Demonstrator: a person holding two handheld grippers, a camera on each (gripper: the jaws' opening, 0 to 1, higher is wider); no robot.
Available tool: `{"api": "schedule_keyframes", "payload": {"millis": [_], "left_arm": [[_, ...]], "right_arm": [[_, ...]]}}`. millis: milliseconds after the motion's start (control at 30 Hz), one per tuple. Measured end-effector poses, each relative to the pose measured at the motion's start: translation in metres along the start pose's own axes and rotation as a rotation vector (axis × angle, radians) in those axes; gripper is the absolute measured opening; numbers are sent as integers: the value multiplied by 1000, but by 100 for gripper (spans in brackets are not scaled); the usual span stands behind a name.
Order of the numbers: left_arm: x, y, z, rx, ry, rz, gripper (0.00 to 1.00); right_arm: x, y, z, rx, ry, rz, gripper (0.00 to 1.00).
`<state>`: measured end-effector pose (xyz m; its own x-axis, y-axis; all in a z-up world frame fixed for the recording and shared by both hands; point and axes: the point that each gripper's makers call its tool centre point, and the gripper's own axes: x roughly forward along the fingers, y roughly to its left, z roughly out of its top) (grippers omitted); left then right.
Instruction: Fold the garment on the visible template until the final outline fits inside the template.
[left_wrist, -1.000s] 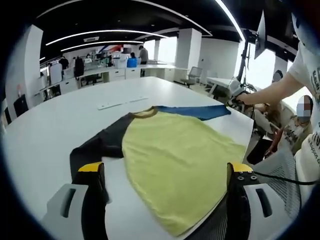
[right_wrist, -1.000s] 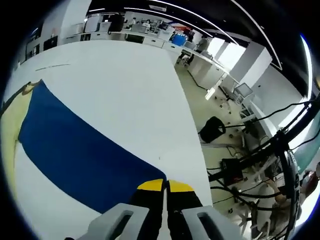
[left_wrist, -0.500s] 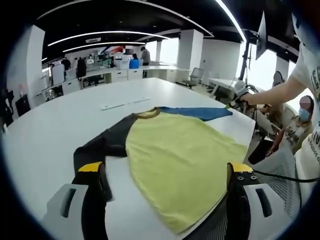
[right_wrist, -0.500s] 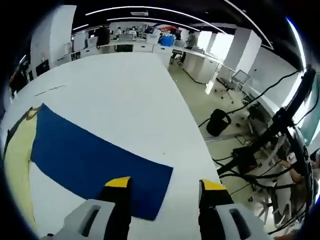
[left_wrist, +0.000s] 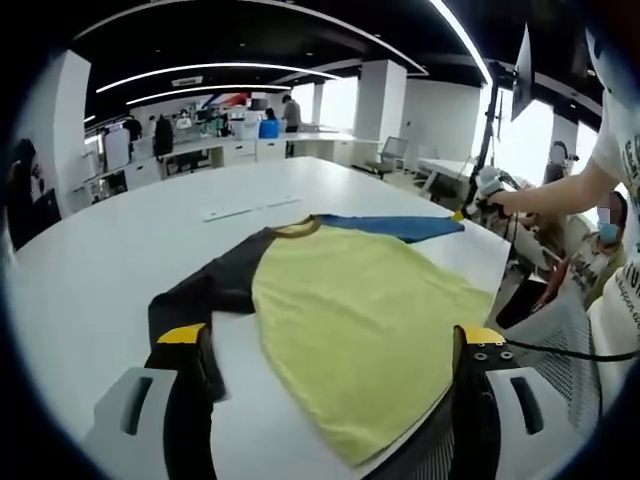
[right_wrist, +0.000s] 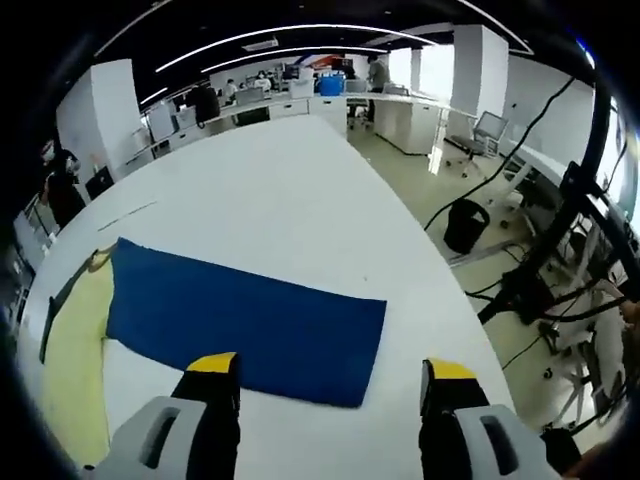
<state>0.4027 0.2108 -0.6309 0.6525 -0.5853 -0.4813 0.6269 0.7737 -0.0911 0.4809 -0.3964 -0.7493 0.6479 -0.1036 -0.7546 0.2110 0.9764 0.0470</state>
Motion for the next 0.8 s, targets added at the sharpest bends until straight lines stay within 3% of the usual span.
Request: {"api": "schedule_keyframes", "payload": {"millis": [333, 467, 567, 667, 800], "left_arm": [[-2, 0, 0, 0, -10, 5, 96], [-5, 0, 2, -10, -25, 6, 96], [-6, 1, 3, -9, -28, 9, 96], [-8, 2, 1, -9, -23, 10, 96], [-9, 1, 1, -10, -24, 14, 95]], "right_arm": [[-5, 9, -17, 3, -7, -24, 55], [-6, 2, -25, -63, 33, -69, 45], [-5, 5, -26, -30, 22, -54, 35], [-30, 27, -33, 8, 29, -67, 30], [-41, 39, -34, 29, 27, -67, 25]]}}
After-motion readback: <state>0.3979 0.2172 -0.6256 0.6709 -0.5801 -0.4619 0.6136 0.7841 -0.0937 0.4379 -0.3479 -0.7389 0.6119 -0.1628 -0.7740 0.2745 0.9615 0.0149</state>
